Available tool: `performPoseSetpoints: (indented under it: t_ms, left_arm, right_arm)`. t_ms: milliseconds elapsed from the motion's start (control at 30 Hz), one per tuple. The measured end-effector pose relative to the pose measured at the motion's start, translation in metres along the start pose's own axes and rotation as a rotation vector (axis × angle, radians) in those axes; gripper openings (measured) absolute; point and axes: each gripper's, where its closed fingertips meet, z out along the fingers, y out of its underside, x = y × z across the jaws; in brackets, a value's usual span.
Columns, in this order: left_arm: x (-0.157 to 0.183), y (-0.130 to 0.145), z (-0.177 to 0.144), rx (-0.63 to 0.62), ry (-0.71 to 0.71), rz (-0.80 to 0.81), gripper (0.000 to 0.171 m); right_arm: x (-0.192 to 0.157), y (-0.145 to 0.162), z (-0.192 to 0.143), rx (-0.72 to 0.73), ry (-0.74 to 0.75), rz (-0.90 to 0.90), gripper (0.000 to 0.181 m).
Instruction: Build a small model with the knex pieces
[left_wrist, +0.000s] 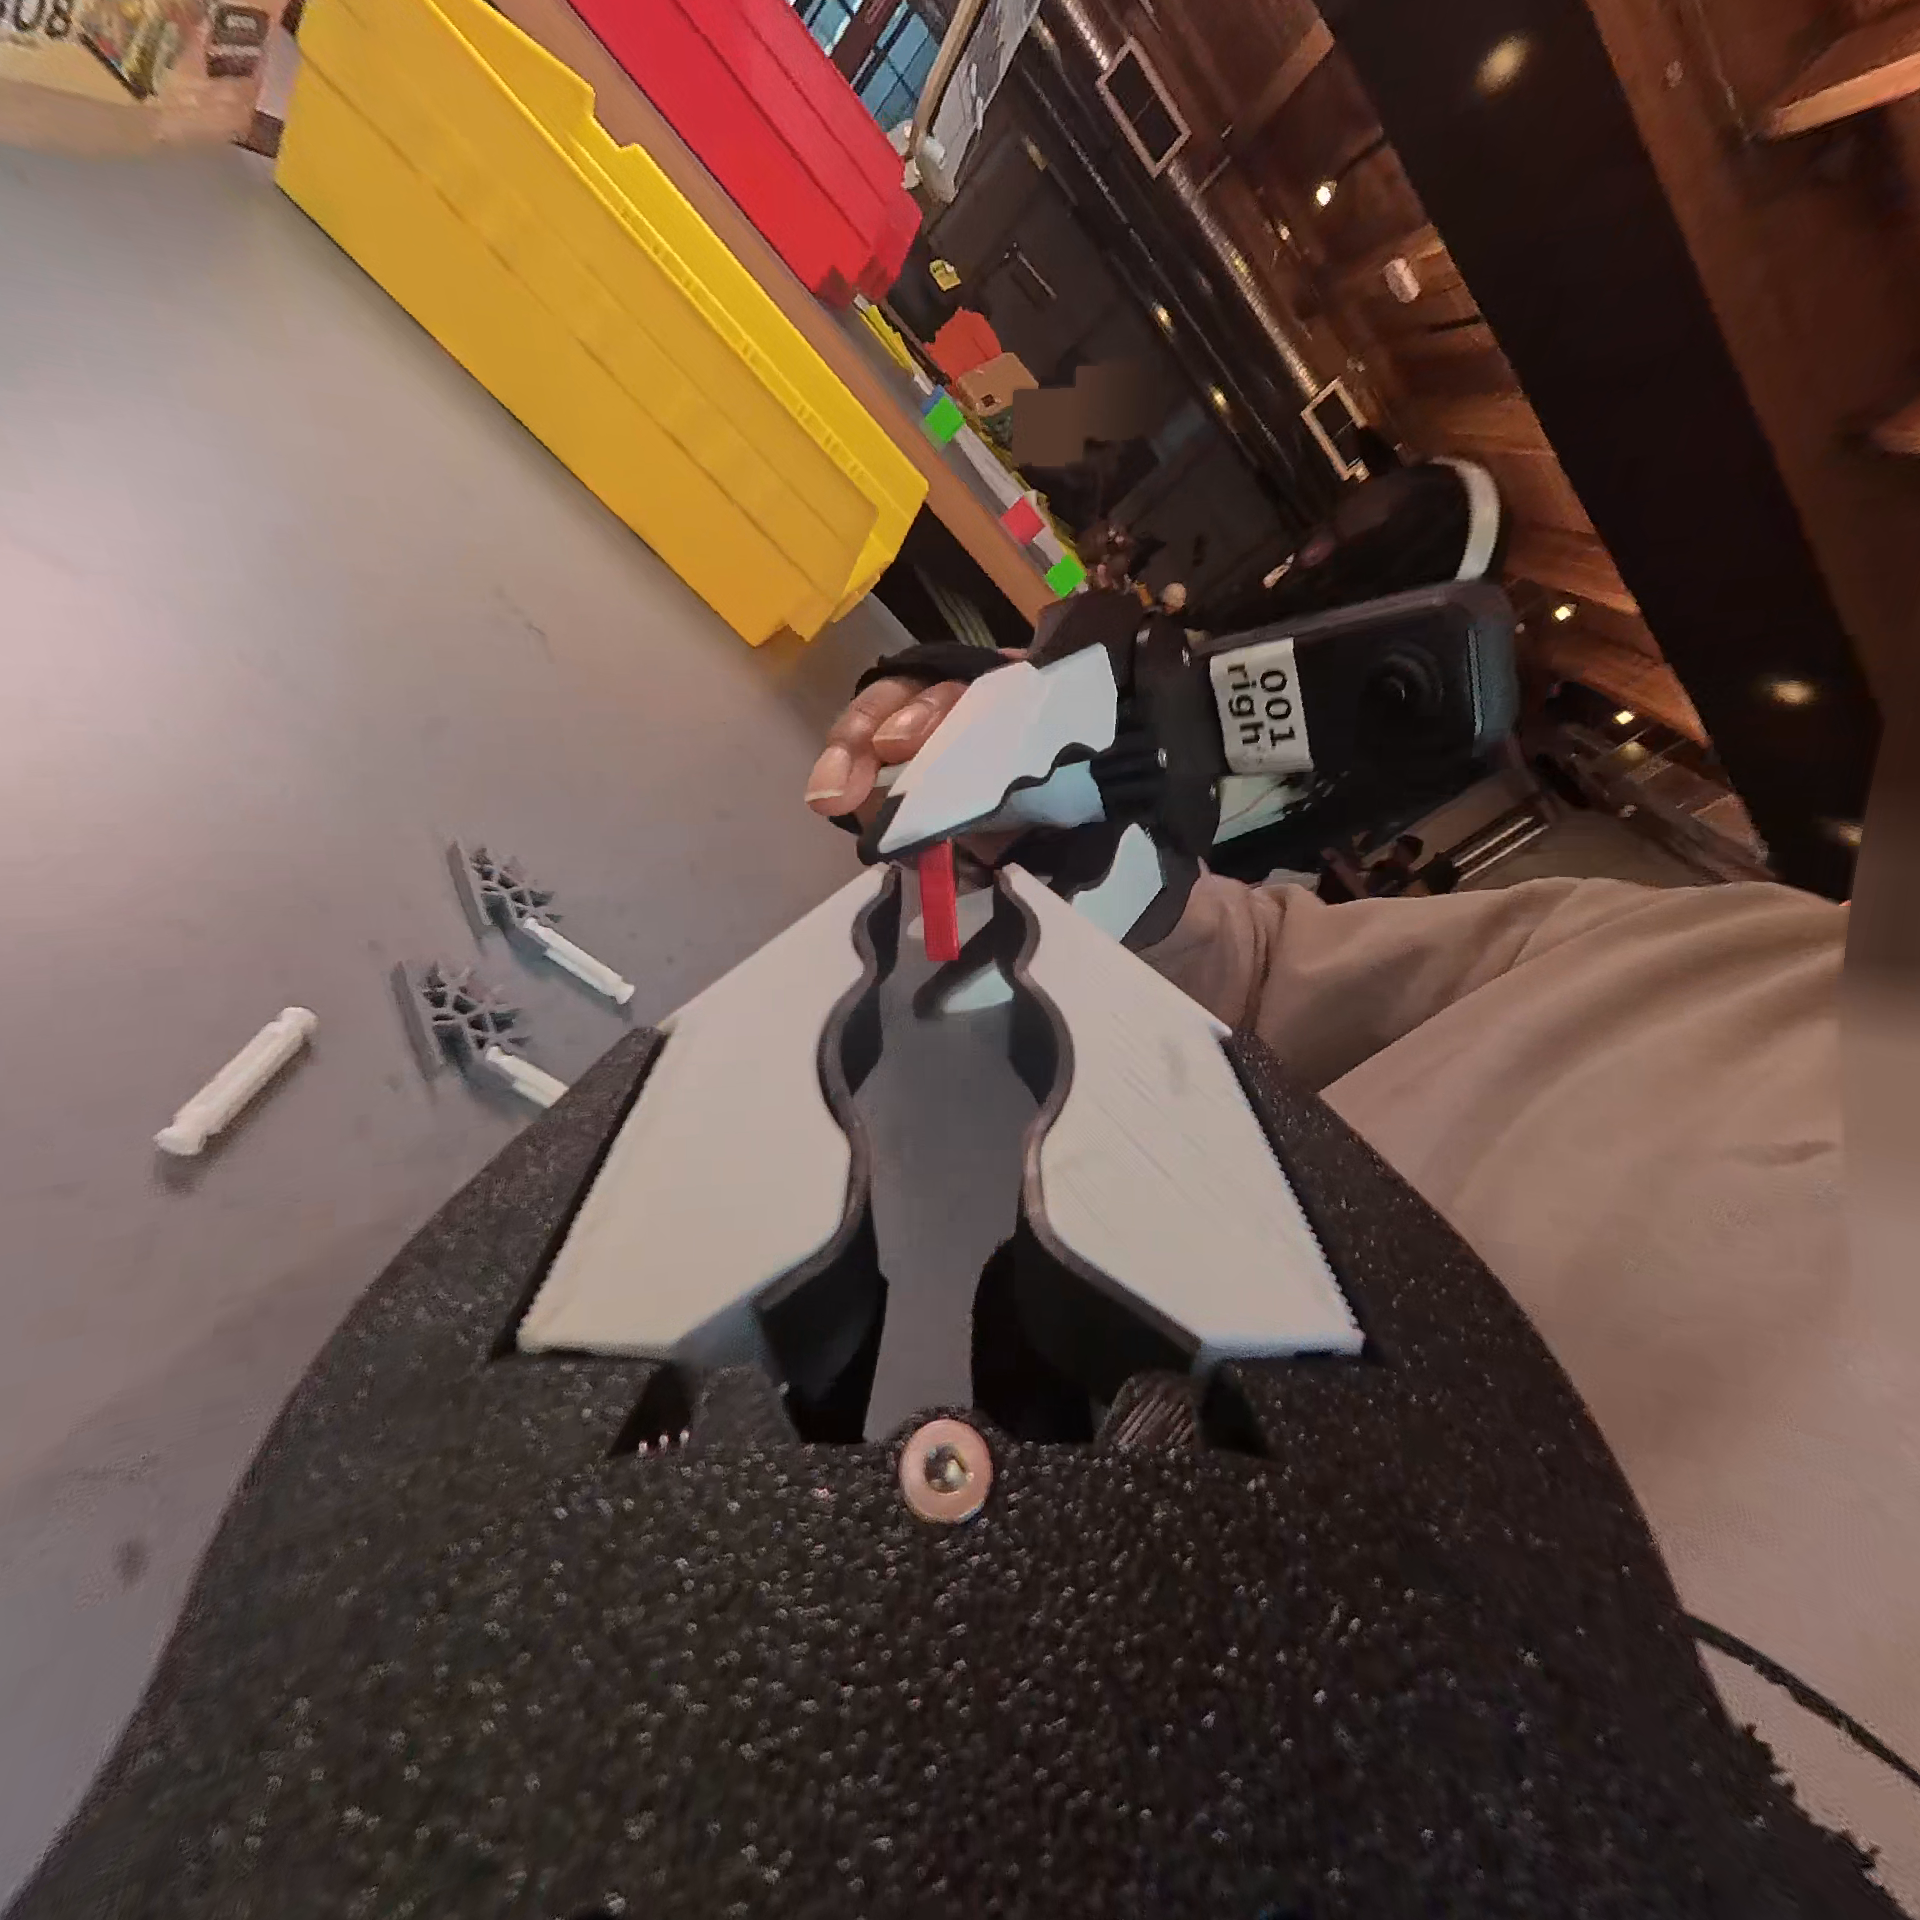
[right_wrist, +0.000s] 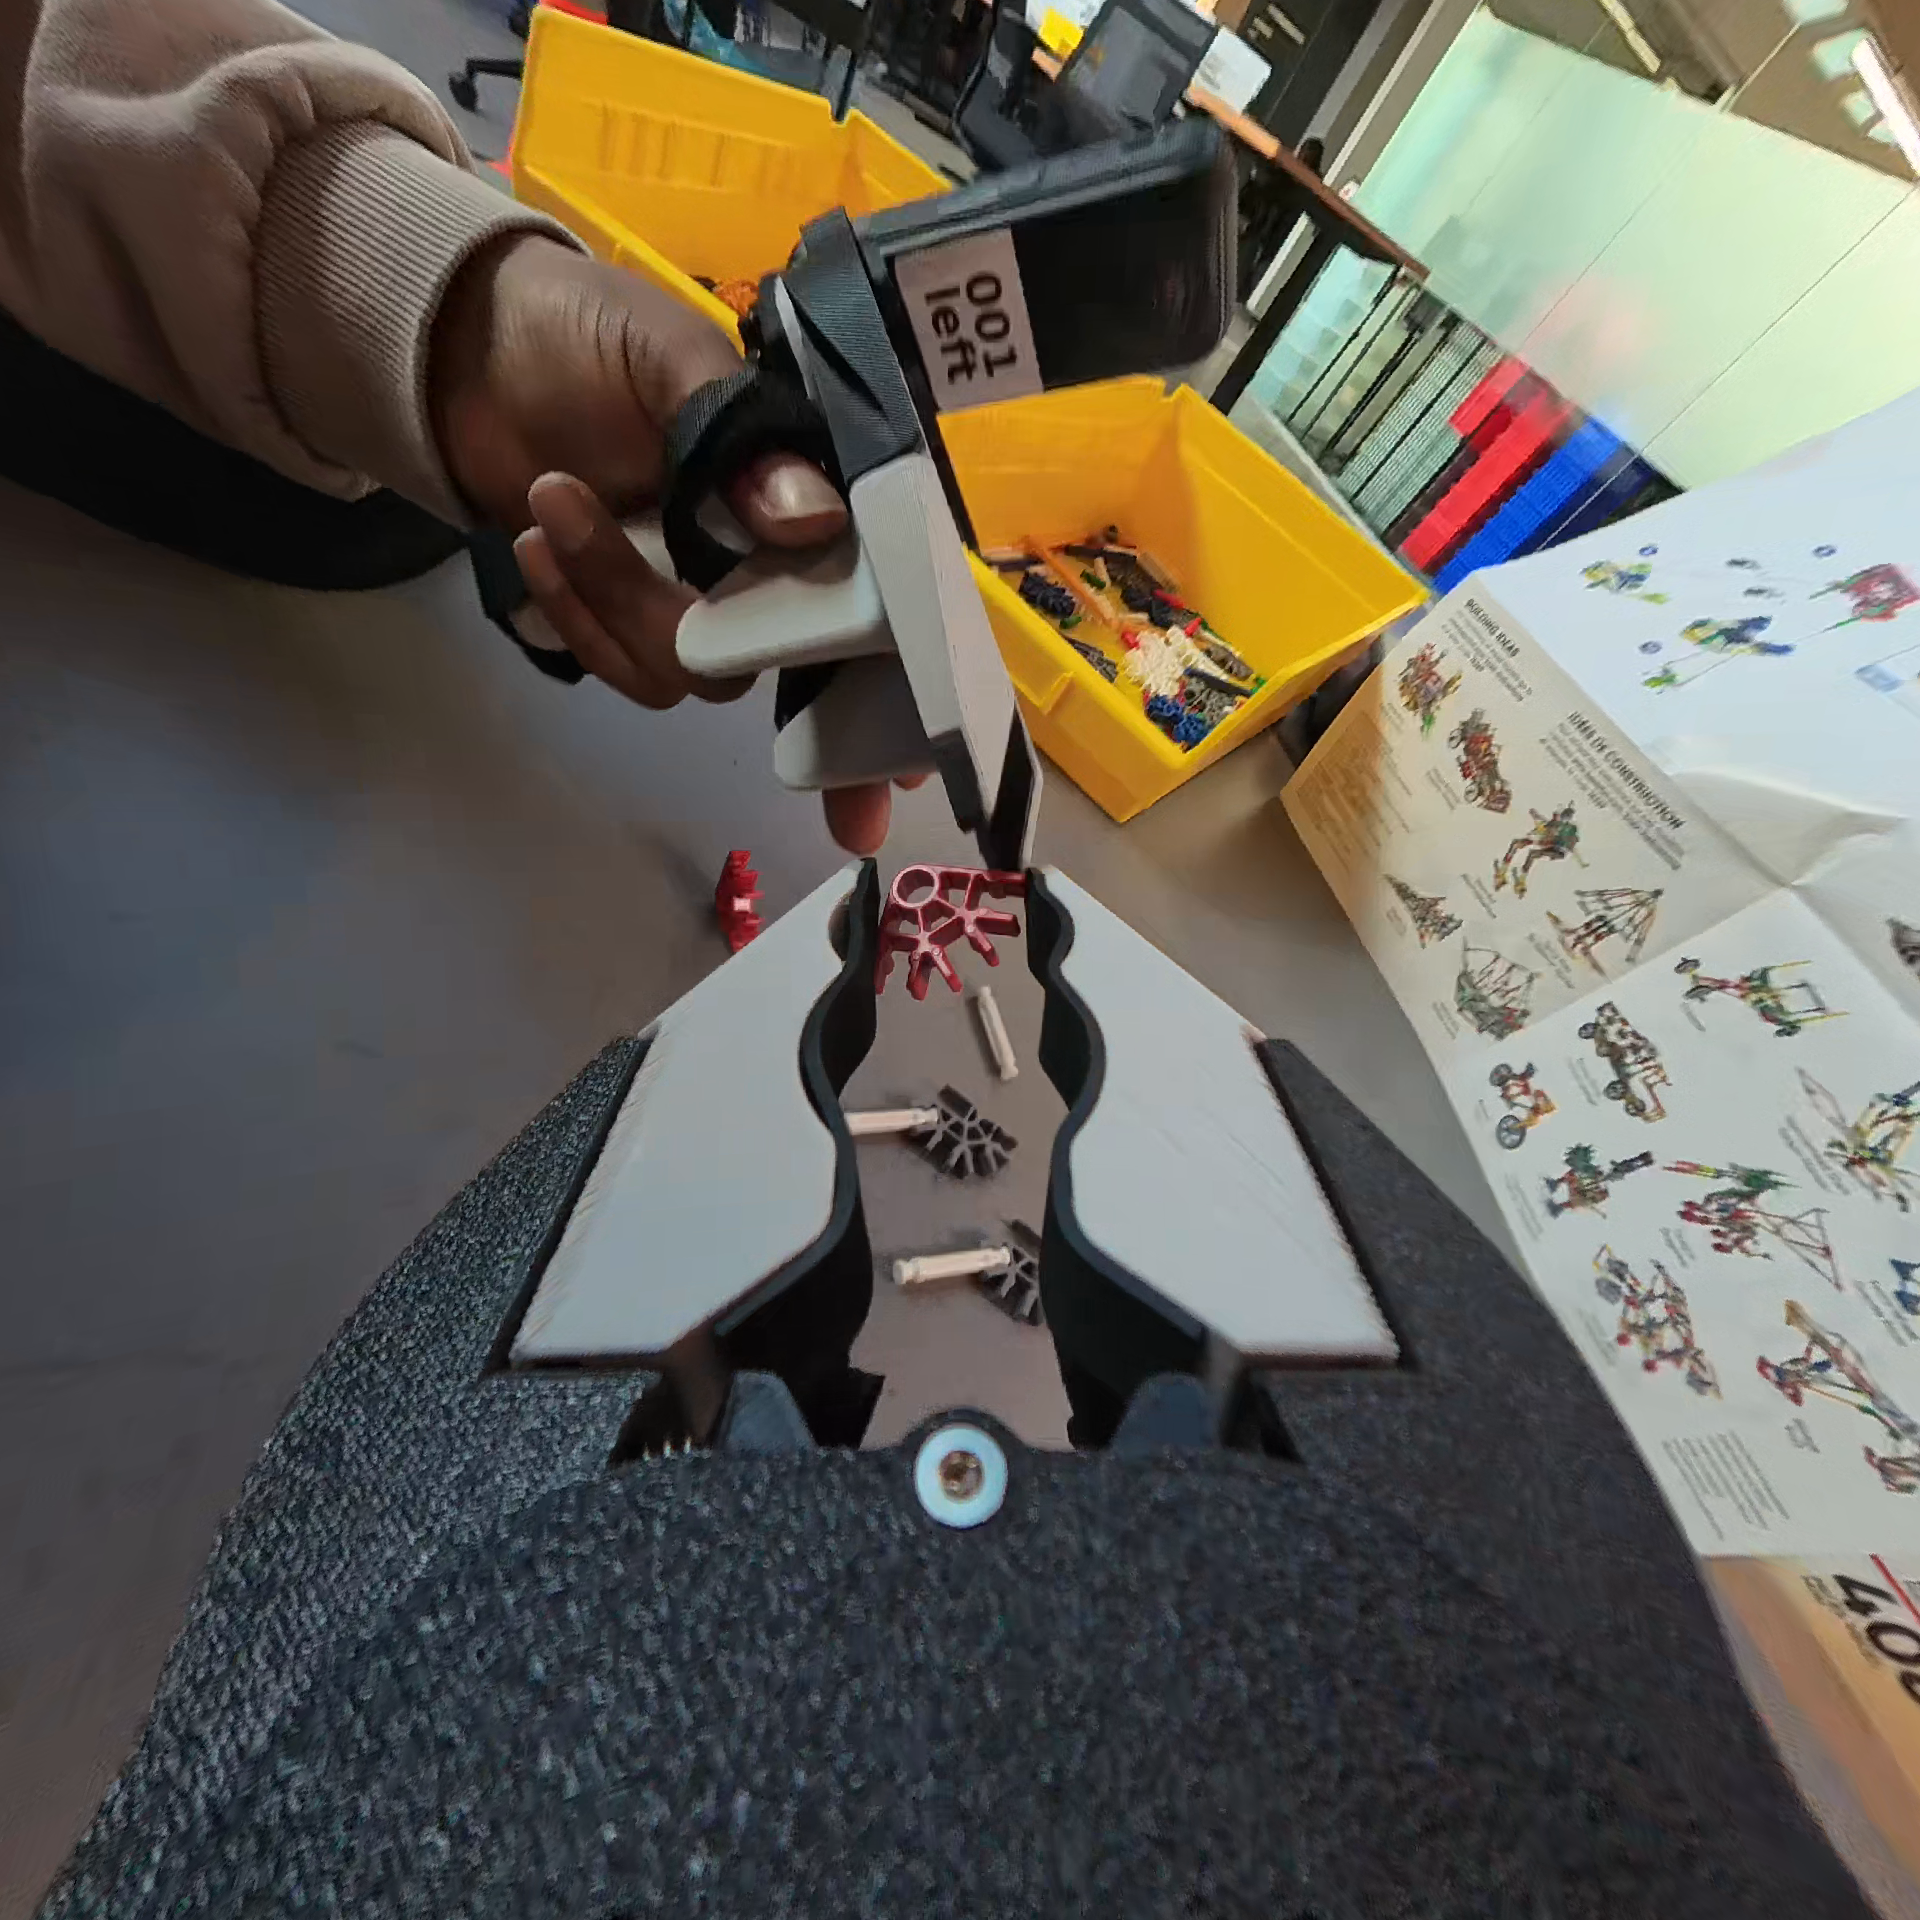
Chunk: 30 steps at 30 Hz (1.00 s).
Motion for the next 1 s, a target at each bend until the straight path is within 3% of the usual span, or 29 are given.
performPoseSetpoints:
  t_ms: [200,400,567,800,900,1000]
  left_arm:
    - [-0.010,-0.039,-0.063,0.057,-0.335,0.373,0.048]
    - [-0.015,-0.082,-0.173,0.180,-0.748,0.576,0.057]
    - [-0.017,-0.095,-0.270,0.215,-0.984,0.564,0.049]
    - [-0.028,-0.102,-0.406,0.219,-1.316,0.563,0.040]
    - [-0.047,-0.089,-0.445,0.143,-1.369,0.436,0.040]
    - [-0.071,-0.069,-0.473,-0.029,-1.406,0.332,0.040]
  right_arm:
    - [-0.057,0.065,-0.015,-0.317,-0.434,0.184,0.026]
    - [-0.072,0.086,-0.009,-0.415,-0.471,0.171,0.026]
    - [-0.064,0.088,-0.008,-0.405,-0.436,0.185,0.033]
    - [-0.037,0.068,-0.006,-0.275,-0.333,0.228,0.037]
    - [-0.029,0.064,-0.005,-0.239,-0.304,0.242,0.036]
    - [-0.027,0.061,-0.004,-0.218,-0.294,0.248,0.036]
